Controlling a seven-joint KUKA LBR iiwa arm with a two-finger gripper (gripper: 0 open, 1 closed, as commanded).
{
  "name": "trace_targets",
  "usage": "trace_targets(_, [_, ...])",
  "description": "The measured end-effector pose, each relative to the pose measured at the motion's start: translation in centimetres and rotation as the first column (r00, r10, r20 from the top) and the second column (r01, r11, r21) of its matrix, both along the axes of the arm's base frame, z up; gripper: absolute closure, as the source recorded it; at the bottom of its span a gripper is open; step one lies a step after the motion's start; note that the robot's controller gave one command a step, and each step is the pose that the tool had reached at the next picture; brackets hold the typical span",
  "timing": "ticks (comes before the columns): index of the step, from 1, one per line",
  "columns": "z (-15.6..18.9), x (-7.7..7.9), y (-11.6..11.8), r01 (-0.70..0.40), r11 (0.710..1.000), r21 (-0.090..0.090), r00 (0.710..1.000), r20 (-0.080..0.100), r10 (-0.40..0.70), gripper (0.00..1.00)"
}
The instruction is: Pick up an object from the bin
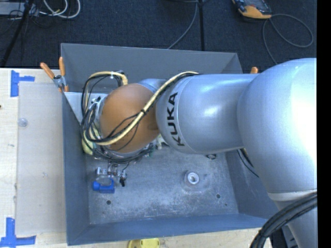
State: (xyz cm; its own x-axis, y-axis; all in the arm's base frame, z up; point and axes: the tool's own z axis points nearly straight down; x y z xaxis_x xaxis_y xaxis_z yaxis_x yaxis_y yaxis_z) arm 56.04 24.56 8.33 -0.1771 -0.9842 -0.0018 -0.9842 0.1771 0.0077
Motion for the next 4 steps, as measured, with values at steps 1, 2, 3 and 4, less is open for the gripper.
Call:
trace_targets(1, [2.0,-0.2,-0.1,0.0,1.0,-0.003,1.0,-0.005,0.0,1.0])
trace_targets(2, [4.0,0.0,0.0,0.001,1.0,-0.001,1.0,0.001,-0.001,1.0])
trace_targets(3, [5.3,0.0,0.0,0.002,1.0,0.0,1.0,0.003,-0.002,1.0])
trace_targets(4, [6.0,0.0,0.1,0.003,1.0,0.001,1.0,0.002,-0.003,1.0])
